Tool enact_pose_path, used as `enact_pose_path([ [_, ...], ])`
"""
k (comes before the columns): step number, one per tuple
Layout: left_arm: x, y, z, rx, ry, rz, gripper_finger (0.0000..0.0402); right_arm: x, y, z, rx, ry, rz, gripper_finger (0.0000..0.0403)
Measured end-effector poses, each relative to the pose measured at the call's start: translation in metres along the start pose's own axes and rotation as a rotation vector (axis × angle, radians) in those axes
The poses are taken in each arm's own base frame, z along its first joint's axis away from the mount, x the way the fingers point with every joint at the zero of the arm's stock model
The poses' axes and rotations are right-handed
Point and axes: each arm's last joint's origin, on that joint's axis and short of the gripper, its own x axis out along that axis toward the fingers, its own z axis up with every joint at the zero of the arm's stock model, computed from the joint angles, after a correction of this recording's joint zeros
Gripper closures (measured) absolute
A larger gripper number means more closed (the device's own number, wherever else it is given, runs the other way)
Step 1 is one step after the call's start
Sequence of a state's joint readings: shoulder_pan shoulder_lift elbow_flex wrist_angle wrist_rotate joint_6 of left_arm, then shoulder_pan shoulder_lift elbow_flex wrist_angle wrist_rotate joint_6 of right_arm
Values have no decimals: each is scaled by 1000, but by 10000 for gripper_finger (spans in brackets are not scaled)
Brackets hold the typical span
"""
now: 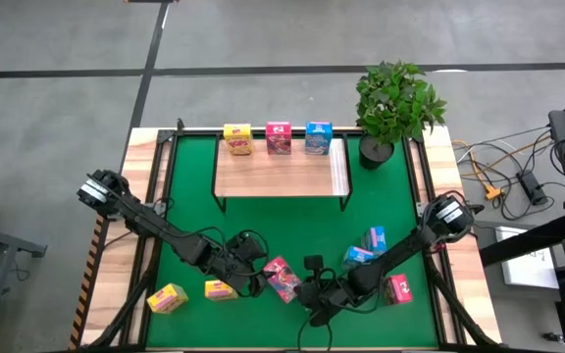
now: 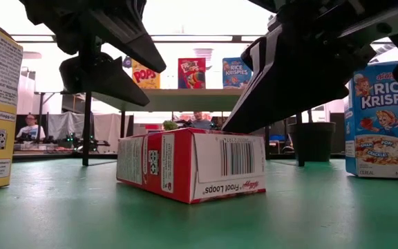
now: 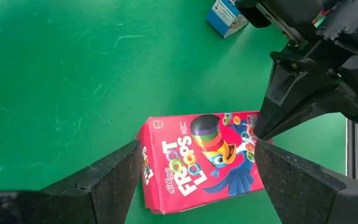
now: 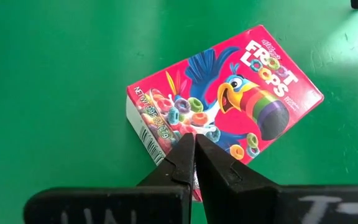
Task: Stack cereal on shelf
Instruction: Put the top red cereal box on the shelf aligned with the other red cereal box
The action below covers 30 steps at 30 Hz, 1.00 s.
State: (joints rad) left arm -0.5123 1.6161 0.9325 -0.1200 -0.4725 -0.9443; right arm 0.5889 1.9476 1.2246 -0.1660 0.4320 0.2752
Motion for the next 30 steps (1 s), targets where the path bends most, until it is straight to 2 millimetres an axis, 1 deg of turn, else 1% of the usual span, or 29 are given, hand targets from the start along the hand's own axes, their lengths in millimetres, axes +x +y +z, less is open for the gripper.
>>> enact_pose_path([
  [4, 0, 0, 0, 35, -2, -3, 106, -7, -2, 6, 9, -27, -6, 394],
  [13, 0, -1, 1, 108, -9, -12, 106, -31, -9, 22, 15, -87, 10, 394],
  [16, 0, -2, 1, 127, -15, -18, 106, -35, -10, 25, 35, -98, 13, 394],
  [19, 0, -3, 2, 130, -25, -25, 106, -37, -10, 25, 63, -85, 32, 394],
  [23, 0, -4, 3, 127, -41, -25, 106, -37, -8, 26, 117, -64, 130, 394],
  [26, 0, -5, 4, 120, -51, -35, 106, -32, -6, 23, 133, -50, 144, 394],
  [30, 0, -5, 4, 118, -54, -39, 106, -20, -4, 13, 134, -5, 128, 394],
])
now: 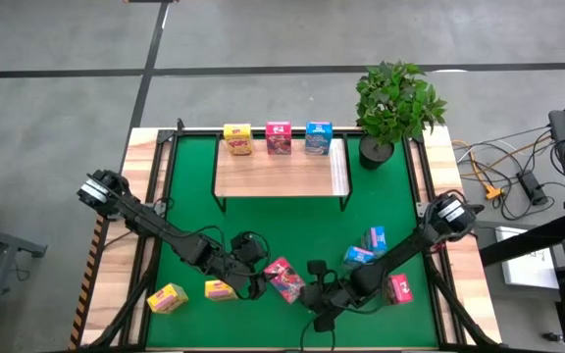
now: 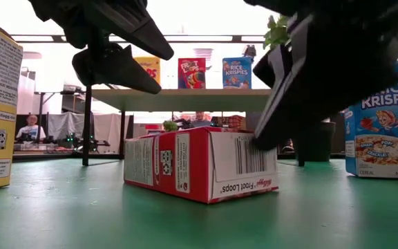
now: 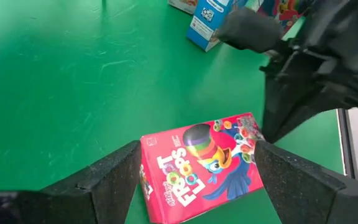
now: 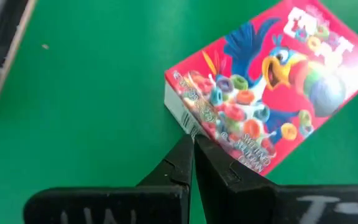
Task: Stack cereal on shelf
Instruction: Put the top red cereal box on the shelf aligned with the other red cereal box
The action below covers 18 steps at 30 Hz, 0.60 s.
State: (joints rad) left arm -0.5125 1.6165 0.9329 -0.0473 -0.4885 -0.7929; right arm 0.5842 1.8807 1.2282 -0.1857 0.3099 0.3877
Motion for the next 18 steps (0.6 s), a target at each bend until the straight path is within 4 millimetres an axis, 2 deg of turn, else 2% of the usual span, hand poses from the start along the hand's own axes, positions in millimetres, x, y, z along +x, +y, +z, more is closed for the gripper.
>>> enact_pose_path([
  [12, 0, -1, 0, 0, -4, -6, 106, 8, -23, -1, 30, 45, -123, 394],
  [18, 0, 0, 0, 4, 1, 0, 106, 4, -22, 10, 36, 33, -111, 394],
])
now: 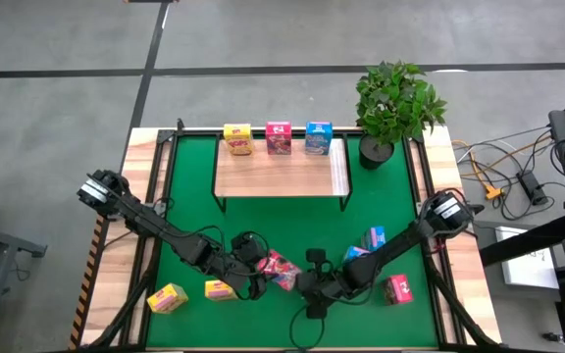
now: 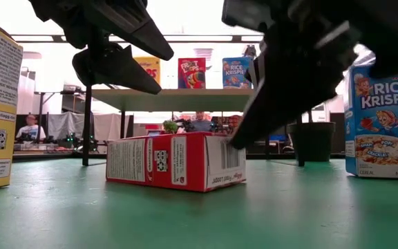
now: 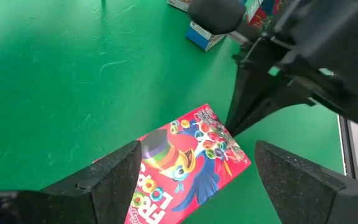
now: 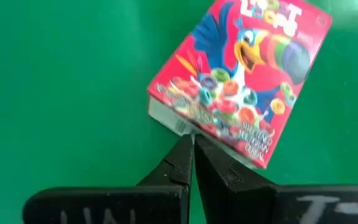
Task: Stack cereal on shelf
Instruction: Put the top red cereal box on the shelf aligned with the other red cereal box
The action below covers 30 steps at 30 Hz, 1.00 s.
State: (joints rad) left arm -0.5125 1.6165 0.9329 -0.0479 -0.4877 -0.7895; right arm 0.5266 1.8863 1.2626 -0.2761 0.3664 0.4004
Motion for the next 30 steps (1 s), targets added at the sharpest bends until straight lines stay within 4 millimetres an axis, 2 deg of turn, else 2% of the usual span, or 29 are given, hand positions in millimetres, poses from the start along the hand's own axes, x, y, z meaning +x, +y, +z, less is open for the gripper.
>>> enact_pose_path([
  [7, 0, 0, 0, 0, 1, 0, 106, -12, 4, 19, -6, 7, -1, 394],
  [11, 0, 0, 0, 0, 1, 0, 106, -15, 5, 23, -9, 7, -2, 394],
  [15, 0, 0, 0, -1, 0, 0, 106, -12, 2, 20, -15, 7, -38, 394],
  [23, 0, 0, 0, -2, -2, -1, 106, 8, -2, 3, -18, 23, -97, 394],
  [30, 0, 0, 1, -2, -21, 17, 106, 12, 0, -1, -20, 41, -97, 394],
])
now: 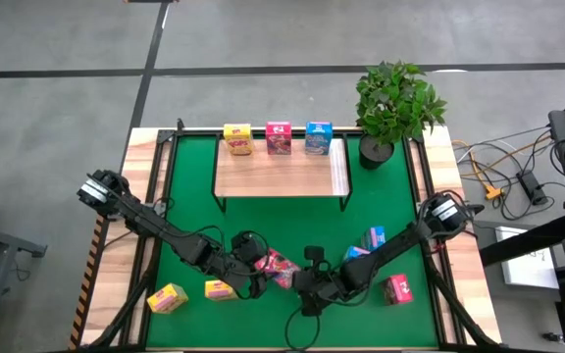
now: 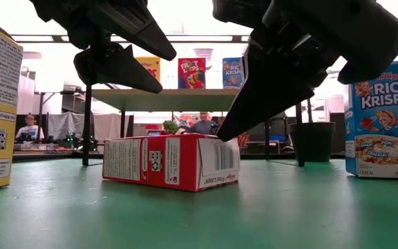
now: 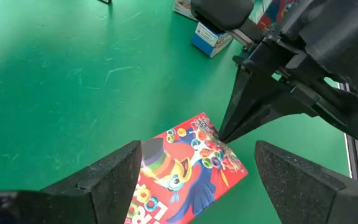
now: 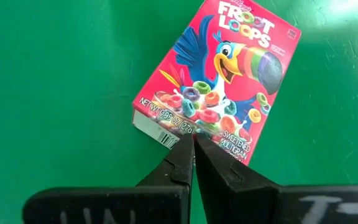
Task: Stack cereal on shelf
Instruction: Put the top red cereal box on the shelf aligned with the other red cereal box
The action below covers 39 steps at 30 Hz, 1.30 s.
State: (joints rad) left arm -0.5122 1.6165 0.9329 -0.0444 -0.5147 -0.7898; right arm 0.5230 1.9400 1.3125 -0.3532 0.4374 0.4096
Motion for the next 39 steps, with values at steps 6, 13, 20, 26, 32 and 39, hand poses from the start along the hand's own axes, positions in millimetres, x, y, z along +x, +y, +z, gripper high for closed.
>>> enact_pose_path([
  [6, 0, 0, 0, -16, -6, 5, 106, -3, 7, -6, -21, 27, 35, 394],
  [13, 0, 0, 1, -33, -16, 9, 106, -2, 13, -13, -9, 58, 69, 394],
  [20, 1, 1, 2, -38, -24, 14, 106, -3, 14, -13, -7, 50, 66, 394],
  [26, 1, 0, 1, 37, 8, -14, 106, -7, 11, -13, -13, 78, 72, 394],
  [32, 15, 0, -12, 115, 63, -18, 106, -21, 5, -8, -9, 80, 71, 394],
  [39, 34, -17, -12, 170, 97, -56, 106, -32, 2, -1, -1, 38, 76, 394],
])
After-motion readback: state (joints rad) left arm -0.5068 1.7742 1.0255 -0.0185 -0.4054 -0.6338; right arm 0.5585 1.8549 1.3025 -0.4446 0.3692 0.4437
